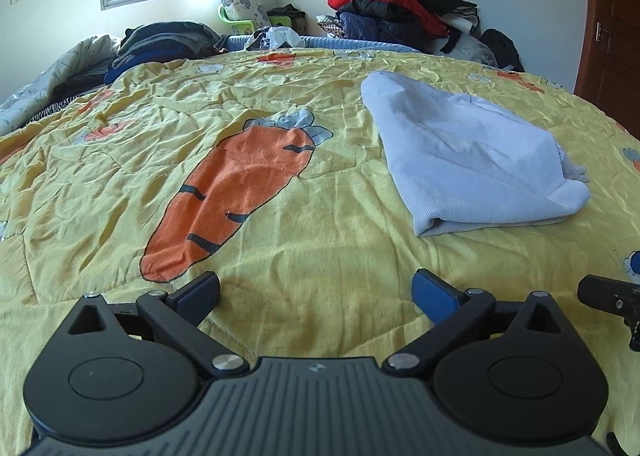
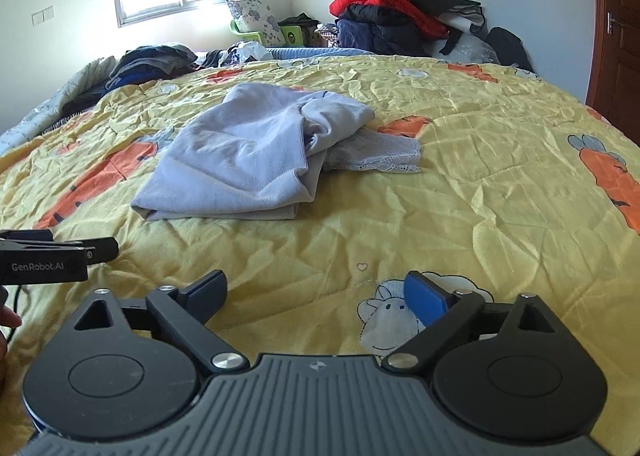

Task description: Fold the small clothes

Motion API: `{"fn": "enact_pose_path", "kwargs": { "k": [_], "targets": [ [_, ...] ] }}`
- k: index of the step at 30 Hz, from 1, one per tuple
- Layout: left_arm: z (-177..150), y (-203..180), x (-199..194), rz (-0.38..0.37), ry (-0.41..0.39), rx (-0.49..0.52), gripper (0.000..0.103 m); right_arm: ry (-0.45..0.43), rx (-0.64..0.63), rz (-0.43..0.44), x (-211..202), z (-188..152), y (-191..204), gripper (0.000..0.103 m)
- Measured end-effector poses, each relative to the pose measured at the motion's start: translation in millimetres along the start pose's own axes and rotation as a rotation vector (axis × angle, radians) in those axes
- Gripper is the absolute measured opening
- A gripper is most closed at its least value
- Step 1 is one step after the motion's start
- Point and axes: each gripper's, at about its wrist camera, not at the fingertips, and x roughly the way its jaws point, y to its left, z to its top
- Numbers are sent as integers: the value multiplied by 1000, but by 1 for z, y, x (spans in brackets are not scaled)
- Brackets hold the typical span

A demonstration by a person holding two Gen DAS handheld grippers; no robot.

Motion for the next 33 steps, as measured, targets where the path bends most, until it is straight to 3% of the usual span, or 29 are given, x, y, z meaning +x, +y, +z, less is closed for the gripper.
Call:
{"fn": "enact_pose_path", "kwargs": {
  "k": [6, 15, 20, 33],
  "targets": [
    [-2, 1, -1, -7, 0, -6, 103, 30, -69, -39, 5, -1, 12, 103],
    [-2, 2, -1, -8, 0, -8, 103, 27, -58, -26, 4, -1, 9, 103],
    [-2, 1, -1, -8, 0, -9, 103, 2, 14, -50, 3, 2, 2, 103],
    [-2, 1, 0, -8, 0, -9, 103, 29, -34, -71, 10, 2, 8, 103]
  ]
}}
